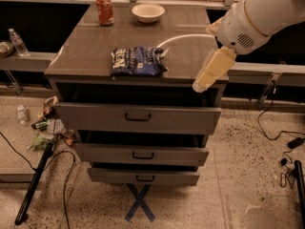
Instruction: Move blue chip bag near paper bowl
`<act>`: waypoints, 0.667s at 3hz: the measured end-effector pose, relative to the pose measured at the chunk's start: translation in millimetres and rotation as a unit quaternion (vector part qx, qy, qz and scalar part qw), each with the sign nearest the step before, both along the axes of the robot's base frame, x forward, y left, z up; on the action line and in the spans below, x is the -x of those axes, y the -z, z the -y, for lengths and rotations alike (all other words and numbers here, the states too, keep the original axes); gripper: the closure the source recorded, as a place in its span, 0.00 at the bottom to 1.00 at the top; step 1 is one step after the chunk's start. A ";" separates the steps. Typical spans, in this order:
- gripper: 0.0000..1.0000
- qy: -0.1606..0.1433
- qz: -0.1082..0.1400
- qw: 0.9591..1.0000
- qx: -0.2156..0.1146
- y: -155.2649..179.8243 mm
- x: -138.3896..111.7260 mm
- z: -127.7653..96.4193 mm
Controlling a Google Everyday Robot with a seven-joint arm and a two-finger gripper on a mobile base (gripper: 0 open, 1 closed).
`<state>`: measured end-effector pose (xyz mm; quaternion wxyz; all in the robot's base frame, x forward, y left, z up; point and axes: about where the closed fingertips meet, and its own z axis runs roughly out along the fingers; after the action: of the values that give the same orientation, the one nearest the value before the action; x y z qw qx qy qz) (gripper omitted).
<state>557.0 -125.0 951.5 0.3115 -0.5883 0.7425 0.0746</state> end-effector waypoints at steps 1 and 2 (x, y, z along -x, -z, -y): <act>0.00 0.000 0.000 1.000 0.000 0.0 0.0 0.0; 0.00 -0.013 0.010 1.000 -0.022 12.3 -19.6 -24.2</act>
Offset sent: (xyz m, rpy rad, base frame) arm 0.0558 0.0641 -0.0348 0.1260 -0.0551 0.0653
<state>576.5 -100.8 939.2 0.3309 -0.5914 0.7300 0.0891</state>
